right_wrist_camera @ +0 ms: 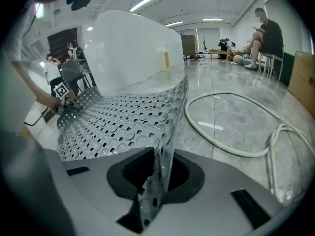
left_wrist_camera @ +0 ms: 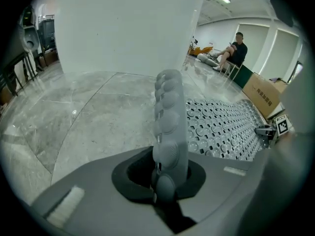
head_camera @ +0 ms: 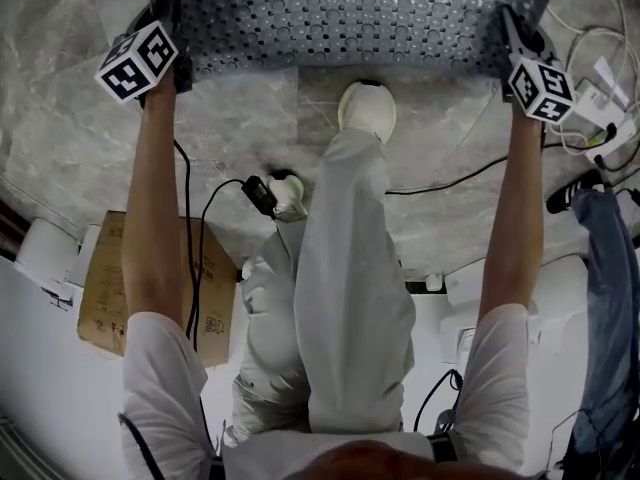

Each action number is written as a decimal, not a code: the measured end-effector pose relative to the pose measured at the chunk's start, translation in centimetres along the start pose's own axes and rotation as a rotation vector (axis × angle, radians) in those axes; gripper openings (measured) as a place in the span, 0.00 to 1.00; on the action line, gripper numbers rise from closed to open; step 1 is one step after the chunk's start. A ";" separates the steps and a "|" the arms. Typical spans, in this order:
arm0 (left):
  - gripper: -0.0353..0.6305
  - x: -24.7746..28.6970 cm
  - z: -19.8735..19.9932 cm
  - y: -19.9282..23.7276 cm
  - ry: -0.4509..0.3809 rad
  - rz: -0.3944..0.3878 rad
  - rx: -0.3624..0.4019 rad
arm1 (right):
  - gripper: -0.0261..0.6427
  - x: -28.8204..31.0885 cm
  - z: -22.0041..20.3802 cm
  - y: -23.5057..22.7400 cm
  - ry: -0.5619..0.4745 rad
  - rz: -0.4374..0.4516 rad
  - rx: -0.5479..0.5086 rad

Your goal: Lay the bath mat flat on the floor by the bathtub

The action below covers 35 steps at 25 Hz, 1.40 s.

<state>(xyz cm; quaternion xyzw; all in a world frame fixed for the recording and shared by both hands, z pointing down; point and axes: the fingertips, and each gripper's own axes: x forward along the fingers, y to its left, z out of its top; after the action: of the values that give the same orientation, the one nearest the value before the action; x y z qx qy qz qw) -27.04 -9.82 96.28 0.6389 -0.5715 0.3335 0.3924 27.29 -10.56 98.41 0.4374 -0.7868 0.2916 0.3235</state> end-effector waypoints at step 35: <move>0.51 -10.6 -0.9 5.8 -0.024 -0.018 0.047 | 0.10 -13.3 1.0 -2.1 0.072 -0.238 0.103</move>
<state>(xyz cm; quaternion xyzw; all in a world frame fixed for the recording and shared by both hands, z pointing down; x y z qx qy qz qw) -34.10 -4.31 88.13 0.6570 -0.5624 0.3355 0.3735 34.29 -5.54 87.98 0.5330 -0.7010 0.3068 0.3611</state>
